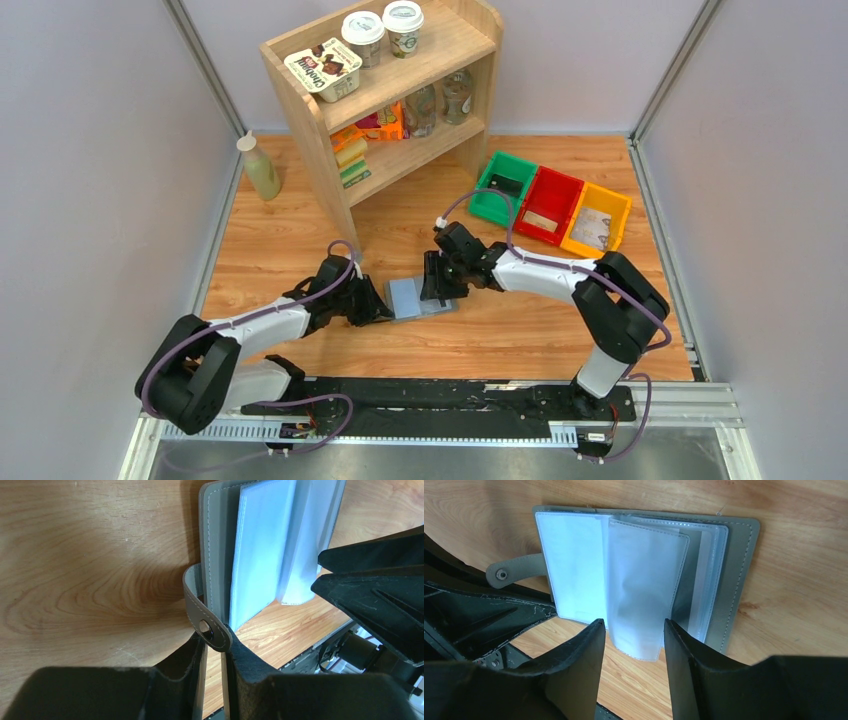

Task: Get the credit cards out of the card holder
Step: Remove the credit card from the card holder.

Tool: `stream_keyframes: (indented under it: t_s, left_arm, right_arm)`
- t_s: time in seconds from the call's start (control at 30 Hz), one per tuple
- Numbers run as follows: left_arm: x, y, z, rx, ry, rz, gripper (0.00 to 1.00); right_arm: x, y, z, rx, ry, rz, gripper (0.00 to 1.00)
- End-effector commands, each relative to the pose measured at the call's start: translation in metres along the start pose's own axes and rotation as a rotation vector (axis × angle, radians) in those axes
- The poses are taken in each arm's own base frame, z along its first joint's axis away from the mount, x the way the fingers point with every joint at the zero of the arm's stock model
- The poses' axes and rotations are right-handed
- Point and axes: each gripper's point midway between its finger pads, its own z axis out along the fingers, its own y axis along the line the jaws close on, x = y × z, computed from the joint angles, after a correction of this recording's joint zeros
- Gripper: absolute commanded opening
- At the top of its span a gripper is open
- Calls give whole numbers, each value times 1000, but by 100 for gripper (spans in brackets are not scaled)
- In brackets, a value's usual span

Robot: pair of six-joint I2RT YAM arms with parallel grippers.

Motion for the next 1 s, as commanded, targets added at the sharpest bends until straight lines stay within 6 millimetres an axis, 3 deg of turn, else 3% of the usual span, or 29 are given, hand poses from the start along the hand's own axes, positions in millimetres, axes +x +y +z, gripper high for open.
stream_keyframes:
  t_s: [0.0, 0.33, 0.43, 0.57, 0.77, 0.97]
  left_arm:
    - [-8, -13, 0, 49, -22, 14, 23]
    - [-9, -16, 2, 58, -15, 21, 23]
    - [-8, -15, 2, 56, -13, 19, 23]
    - [-7, -13, 1, 51, -14, 19, 23]
    - [-8, -13, 2, 48, -11, 19, 23]
    - [-9, -15, 2, 51, -12, 20, 23]
  right_arm:
    - [-10, 21, -1, -66, -14, -30, 49]
    - [-12, 69, -1, -288, 20, -47, 49]
    - [-14, 70, 2, -284, 27, -45, 49]
    - [-23, 53, -5, -166, -21, -71, 49]
    - [-41, -3, -20, 157, -121, -103, 60]
    - [-37, -9, -14, 175, -103, -101, 68]
